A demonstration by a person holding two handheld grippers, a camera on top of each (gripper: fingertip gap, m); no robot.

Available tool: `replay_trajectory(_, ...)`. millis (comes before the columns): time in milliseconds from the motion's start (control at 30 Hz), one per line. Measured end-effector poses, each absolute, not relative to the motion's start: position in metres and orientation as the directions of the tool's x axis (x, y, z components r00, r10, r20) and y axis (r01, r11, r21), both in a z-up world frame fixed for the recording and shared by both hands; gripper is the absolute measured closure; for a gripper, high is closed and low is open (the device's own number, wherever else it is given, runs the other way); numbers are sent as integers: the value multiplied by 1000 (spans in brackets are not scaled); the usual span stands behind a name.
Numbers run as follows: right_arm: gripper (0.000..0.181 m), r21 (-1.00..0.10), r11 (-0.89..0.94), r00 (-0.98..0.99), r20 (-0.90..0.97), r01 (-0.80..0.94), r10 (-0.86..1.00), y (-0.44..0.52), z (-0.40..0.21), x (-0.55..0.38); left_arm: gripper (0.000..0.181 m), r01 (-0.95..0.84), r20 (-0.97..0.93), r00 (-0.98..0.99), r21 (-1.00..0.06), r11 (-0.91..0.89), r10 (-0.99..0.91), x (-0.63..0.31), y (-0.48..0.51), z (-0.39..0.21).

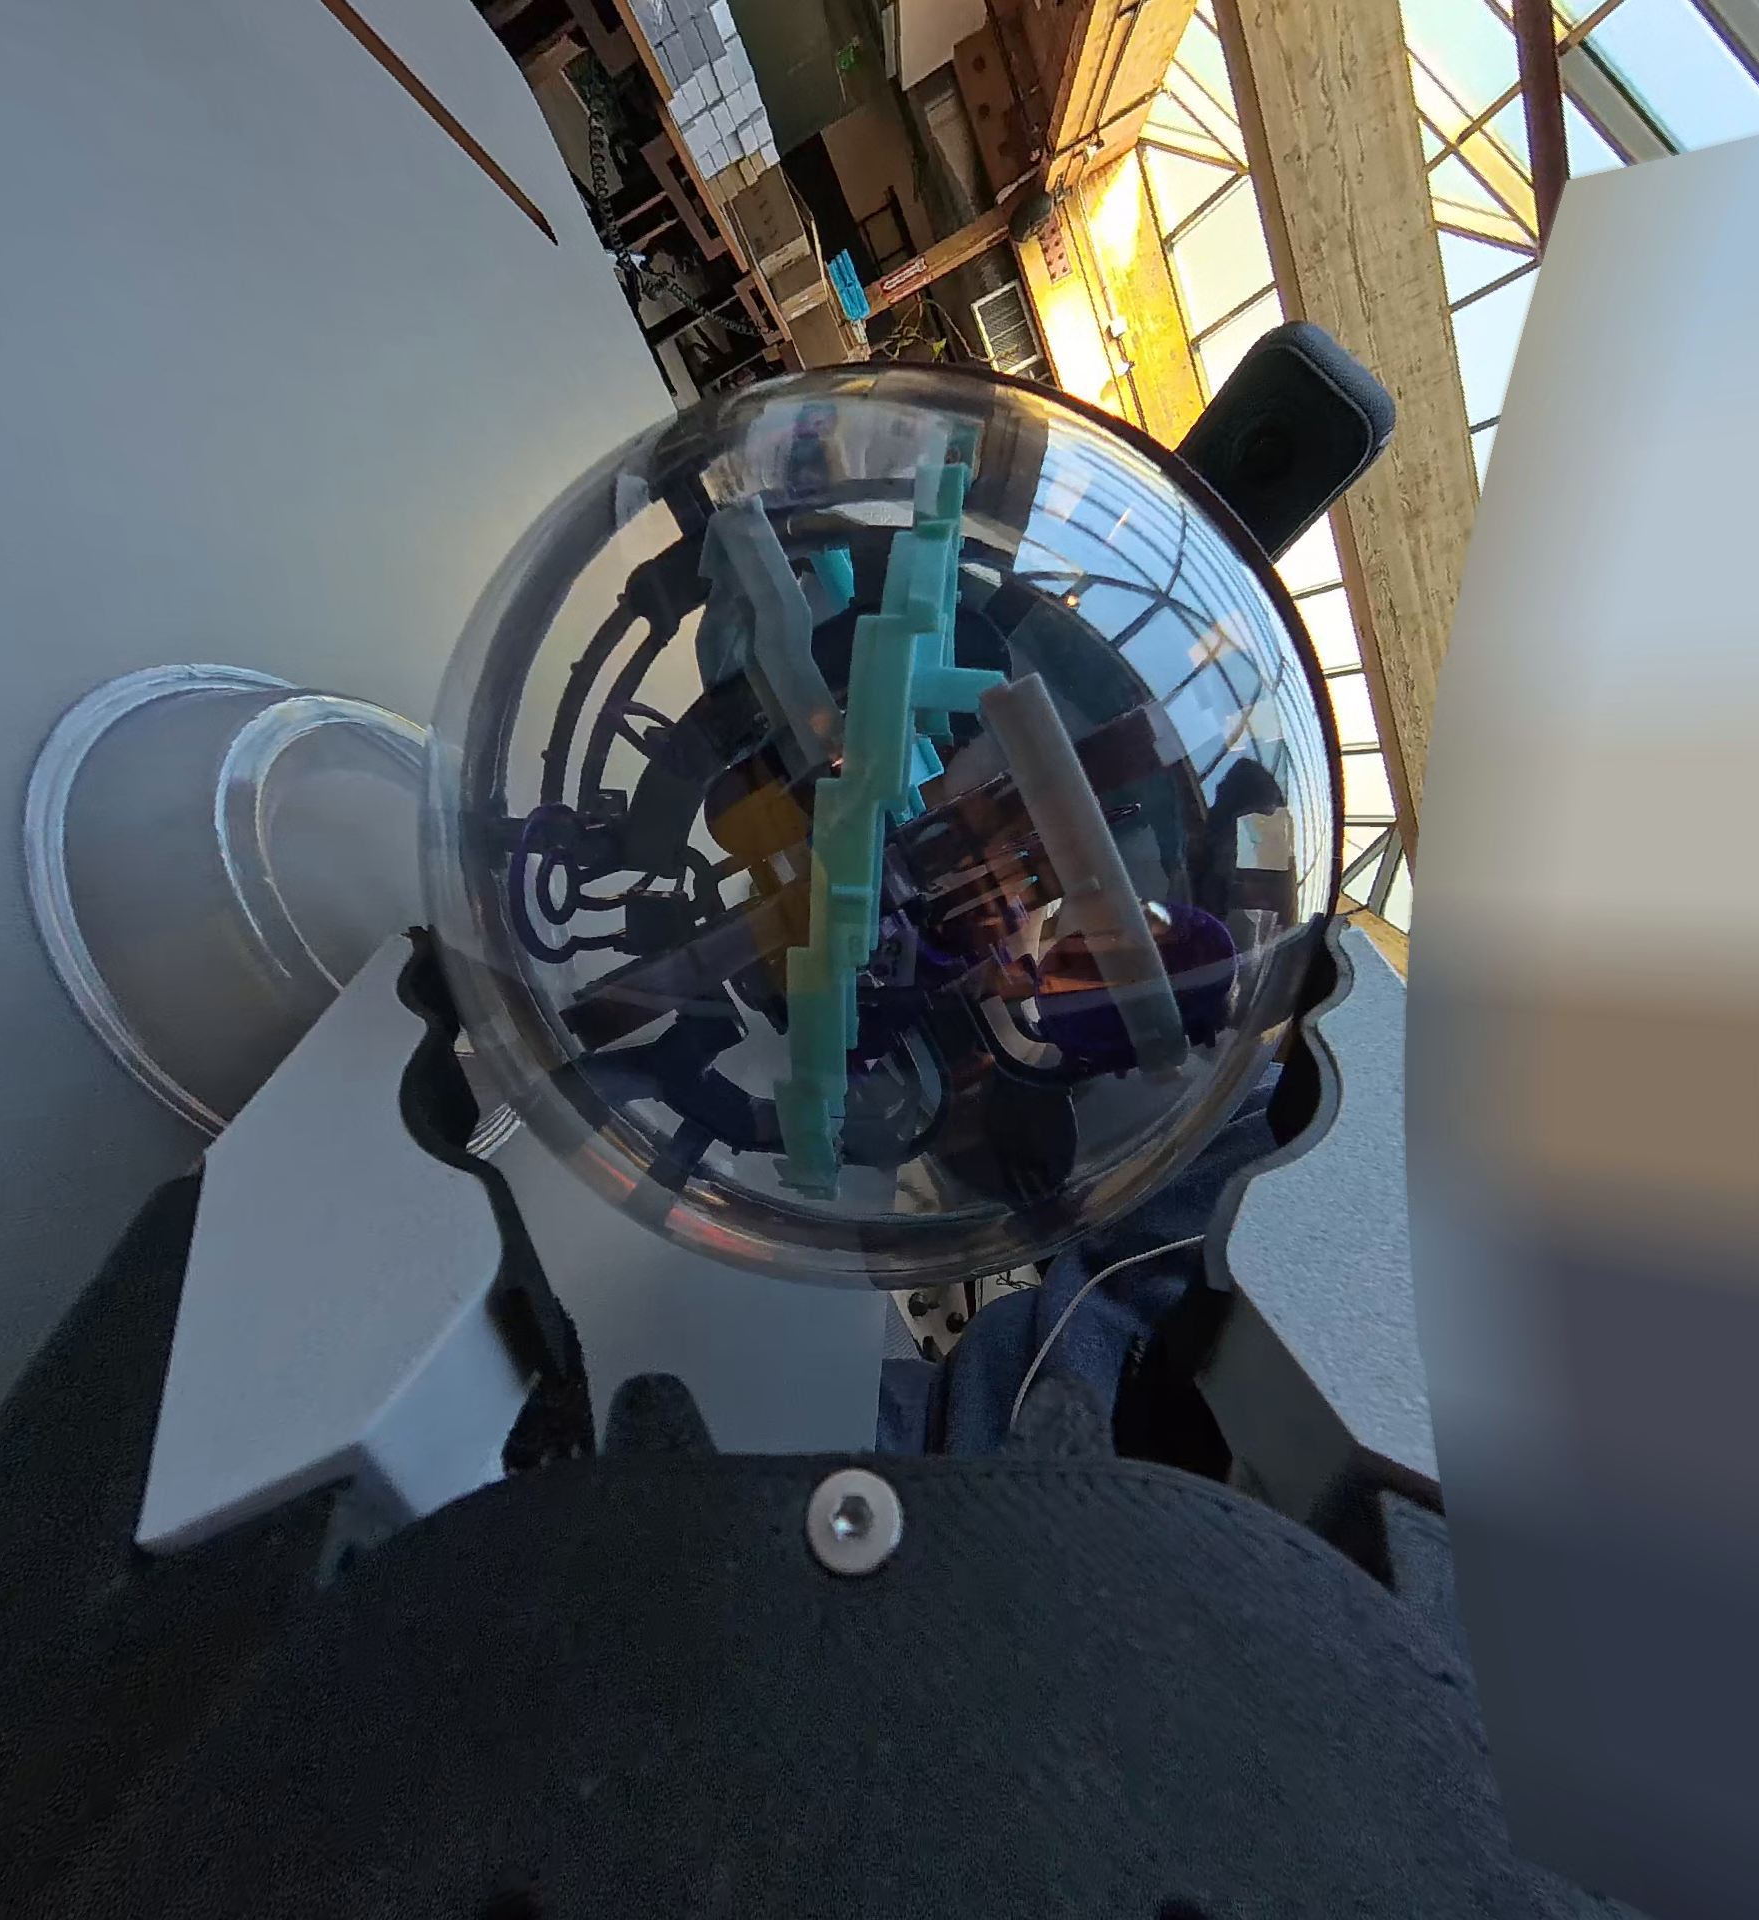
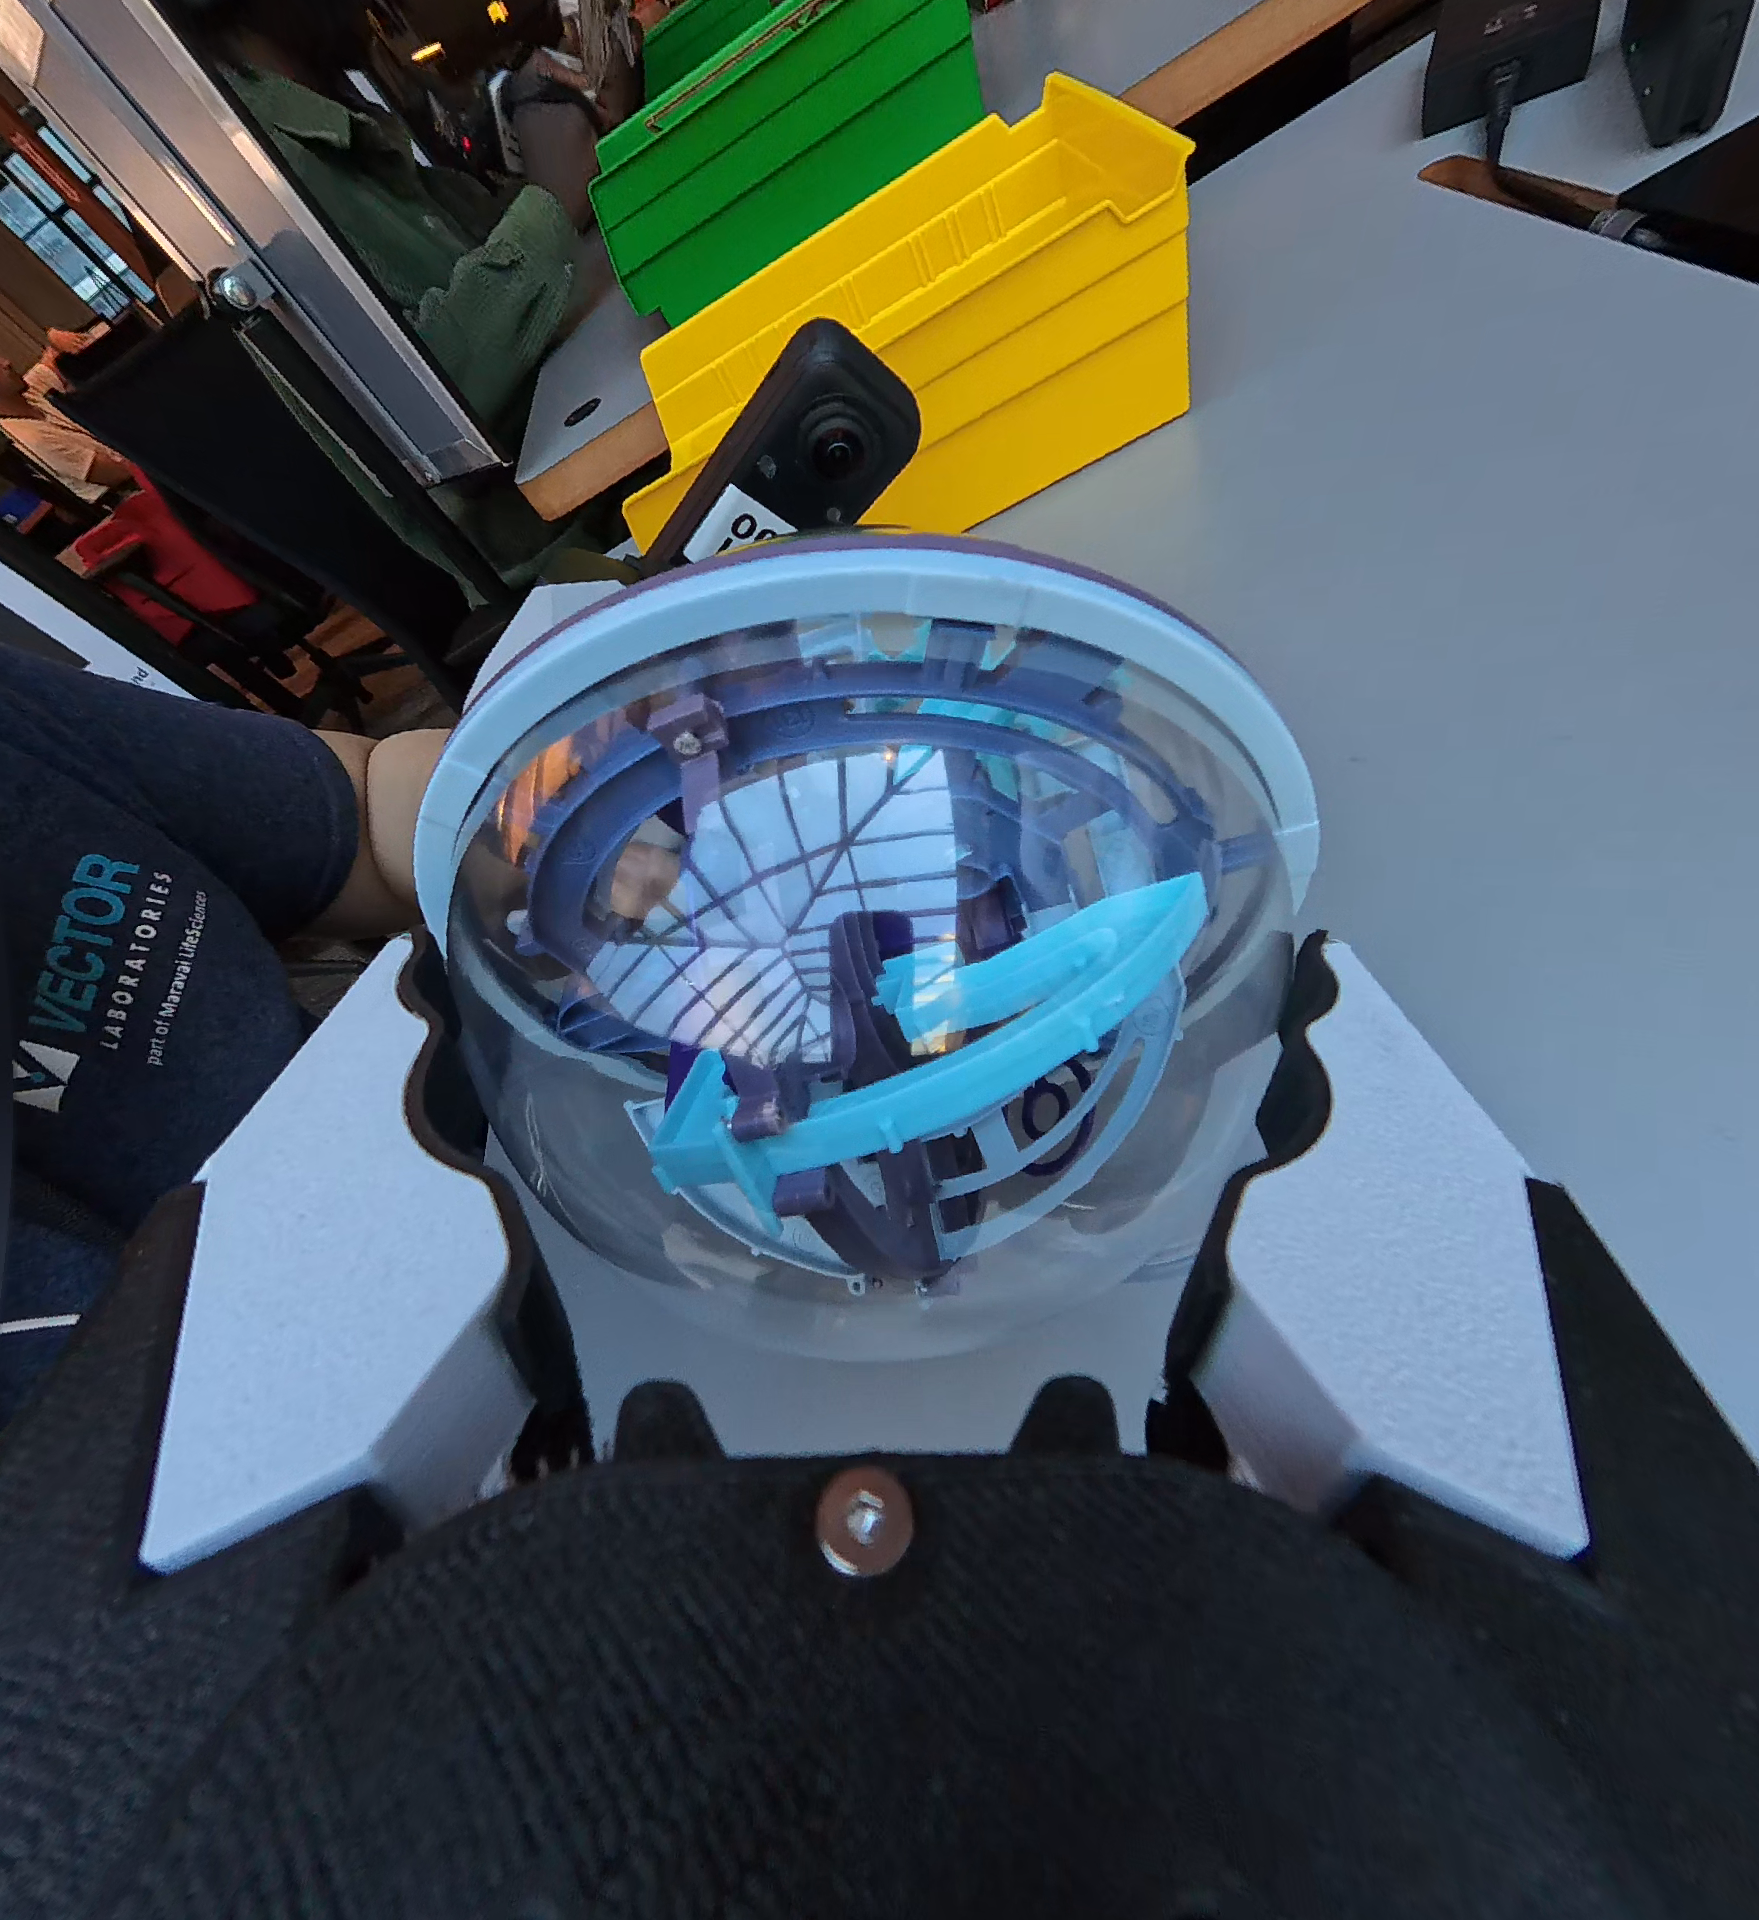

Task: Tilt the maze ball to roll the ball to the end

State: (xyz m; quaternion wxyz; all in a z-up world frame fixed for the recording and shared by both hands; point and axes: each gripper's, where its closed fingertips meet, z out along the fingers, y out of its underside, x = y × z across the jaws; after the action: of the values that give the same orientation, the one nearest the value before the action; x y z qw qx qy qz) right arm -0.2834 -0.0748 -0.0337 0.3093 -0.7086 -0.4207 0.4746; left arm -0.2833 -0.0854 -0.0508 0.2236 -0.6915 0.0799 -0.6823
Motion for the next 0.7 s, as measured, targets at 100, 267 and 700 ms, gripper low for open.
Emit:
replay_trajectory(100,27,-840,-451,195,-408,301,892,-75,-33,-283,25,195,906,55,-422,-885,-420,-283,-86,-51)
replay_trajectory(267,27,-848,-438,194,-395,298,898,-75,-32,-284,25,197,900,57,-435,-878,-433,-284,-85,-49)
replay_trajectory(700,27,-848,-438,193,-396,298,898,-75,-32,-284,32,196,900,57,-434,-879,-431,-284,-85,-50)
